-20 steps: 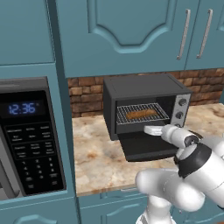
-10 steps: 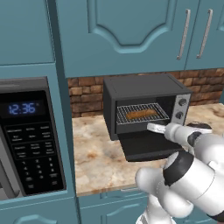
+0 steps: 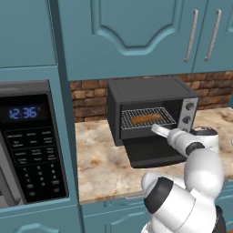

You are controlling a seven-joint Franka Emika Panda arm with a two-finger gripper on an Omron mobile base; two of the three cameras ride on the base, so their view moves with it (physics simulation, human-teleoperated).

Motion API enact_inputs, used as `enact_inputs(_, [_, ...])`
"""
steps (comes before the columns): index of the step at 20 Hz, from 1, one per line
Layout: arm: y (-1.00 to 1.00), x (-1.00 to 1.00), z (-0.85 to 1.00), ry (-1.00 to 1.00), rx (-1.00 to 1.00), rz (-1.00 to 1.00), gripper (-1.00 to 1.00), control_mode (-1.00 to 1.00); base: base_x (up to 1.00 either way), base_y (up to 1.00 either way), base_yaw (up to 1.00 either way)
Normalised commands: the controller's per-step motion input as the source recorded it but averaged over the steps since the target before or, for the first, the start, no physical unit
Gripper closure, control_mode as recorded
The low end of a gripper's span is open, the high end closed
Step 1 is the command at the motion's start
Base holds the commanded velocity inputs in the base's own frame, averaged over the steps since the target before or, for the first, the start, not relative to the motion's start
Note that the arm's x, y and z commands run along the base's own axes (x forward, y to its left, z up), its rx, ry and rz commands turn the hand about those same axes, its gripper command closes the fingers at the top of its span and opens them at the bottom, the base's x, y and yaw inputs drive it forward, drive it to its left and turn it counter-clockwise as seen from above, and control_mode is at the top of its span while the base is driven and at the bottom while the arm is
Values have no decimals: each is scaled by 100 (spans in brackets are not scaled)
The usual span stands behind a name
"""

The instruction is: Pull the toaster oven rack outwards. Pick up the baguette from the plate and place it on the toaster oven rack. Close the toaster oven door fully and set the temperature to the lowest setting.

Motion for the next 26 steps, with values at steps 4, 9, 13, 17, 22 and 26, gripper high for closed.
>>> enact_inputs(4, [0,0,2,-6,23,-13,-100,-100,0,0,0])
enact_inputs(9, [0,0,17,-5,22,-9,-100,-100,0,0,0])
enact_inputs(13, [0,0,24,-24,25,-3,-100,-100,0,0,0])
enact_inputs(17, [0,0,33,-37,29,0,-100,-100,0,0,0])
enact_inputs(22, [0,0,38,-39,31,0,-100,-100,0,0,0])
enact_inputs(26, [0,0,45,-33,34,0,-100,-100,0,0,0])
